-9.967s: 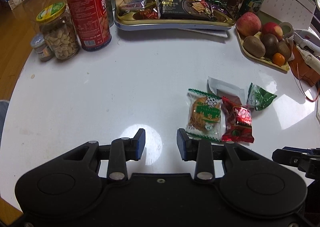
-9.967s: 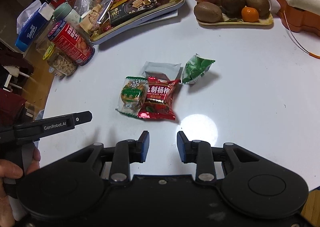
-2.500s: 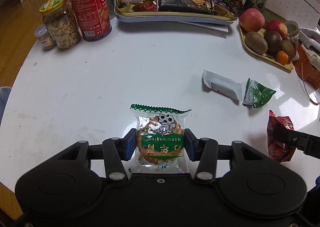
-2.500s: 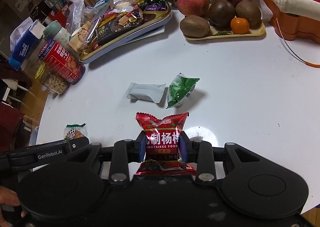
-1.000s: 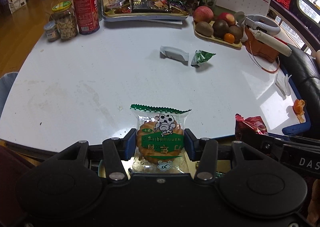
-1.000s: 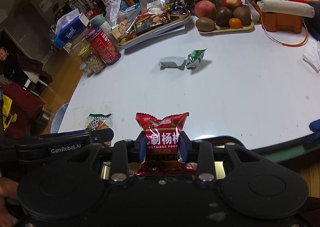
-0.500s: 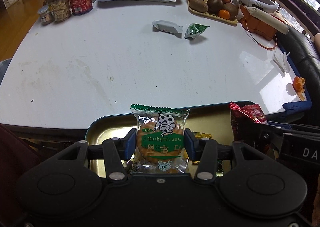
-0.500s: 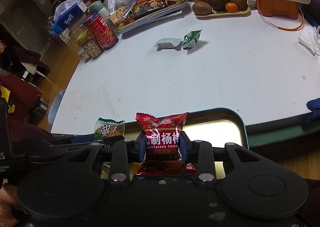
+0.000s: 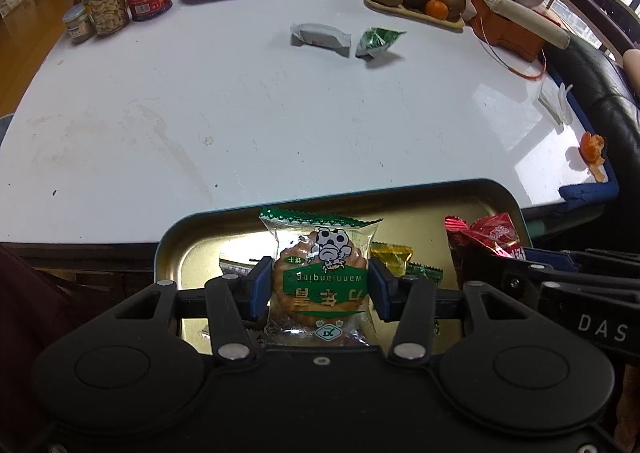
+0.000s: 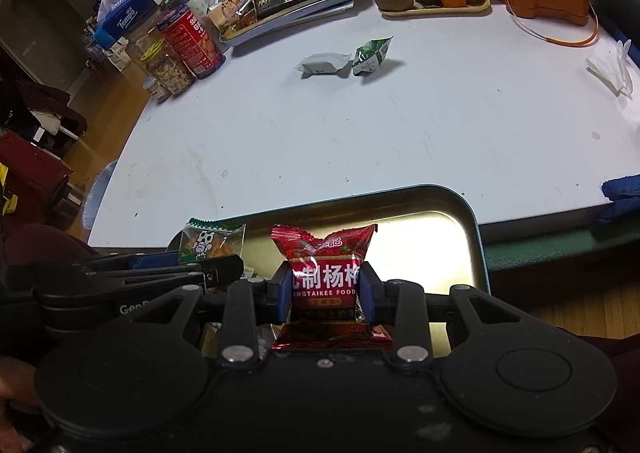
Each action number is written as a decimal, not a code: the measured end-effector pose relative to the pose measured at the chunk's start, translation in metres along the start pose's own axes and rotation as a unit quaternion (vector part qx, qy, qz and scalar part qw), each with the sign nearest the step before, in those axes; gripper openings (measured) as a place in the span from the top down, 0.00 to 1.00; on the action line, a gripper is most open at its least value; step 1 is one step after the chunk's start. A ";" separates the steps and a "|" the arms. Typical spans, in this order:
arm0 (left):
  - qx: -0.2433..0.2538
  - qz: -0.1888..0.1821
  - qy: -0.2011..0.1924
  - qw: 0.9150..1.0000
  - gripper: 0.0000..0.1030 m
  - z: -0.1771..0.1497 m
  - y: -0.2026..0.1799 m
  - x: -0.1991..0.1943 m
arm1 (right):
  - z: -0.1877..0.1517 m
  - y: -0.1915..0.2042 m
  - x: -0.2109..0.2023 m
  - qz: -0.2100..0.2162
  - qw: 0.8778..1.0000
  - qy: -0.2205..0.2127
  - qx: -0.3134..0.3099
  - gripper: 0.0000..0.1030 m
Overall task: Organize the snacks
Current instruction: 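Open both grippers over the gold tray to drop the packets, then move the right tool to the green packet while the left tool approaches the white wrapped bar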
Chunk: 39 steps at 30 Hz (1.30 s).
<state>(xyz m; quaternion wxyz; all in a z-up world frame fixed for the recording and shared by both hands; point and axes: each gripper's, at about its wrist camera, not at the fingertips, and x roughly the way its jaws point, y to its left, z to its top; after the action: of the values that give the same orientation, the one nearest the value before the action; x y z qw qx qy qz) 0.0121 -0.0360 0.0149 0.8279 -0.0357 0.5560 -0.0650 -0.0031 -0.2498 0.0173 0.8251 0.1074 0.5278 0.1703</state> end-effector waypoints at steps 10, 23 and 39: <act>-0.012 -0.007 0.008 1.000 0.46 -0.002 0.003 -0.004 | 0.001 -0.012 -0.010 0.017 0.998 -0.026 0.050 0.61; -0.033 -0.008 -0.026 0.999 0.46 0.014 0.022 -0.022 | 0.003 -0.007 -0.009 0.022 0.999 -0.024 0.043 0.61; -0.064 -0.006 -0.051 0.997 0.46 0.043 0.063 -0.029 | 0.025 0.005 -0.009 0.007 0.999 -0.030 0.030 0.61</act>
<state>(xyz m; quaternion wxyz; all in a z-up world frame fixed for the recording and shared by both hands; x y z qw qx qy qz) 0.0457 0.0300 0.0493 0.8506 -0.0949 0.5162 -0.0323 0.0151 -0.2492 0.0372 0.8356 0.1410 0.5071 0.1570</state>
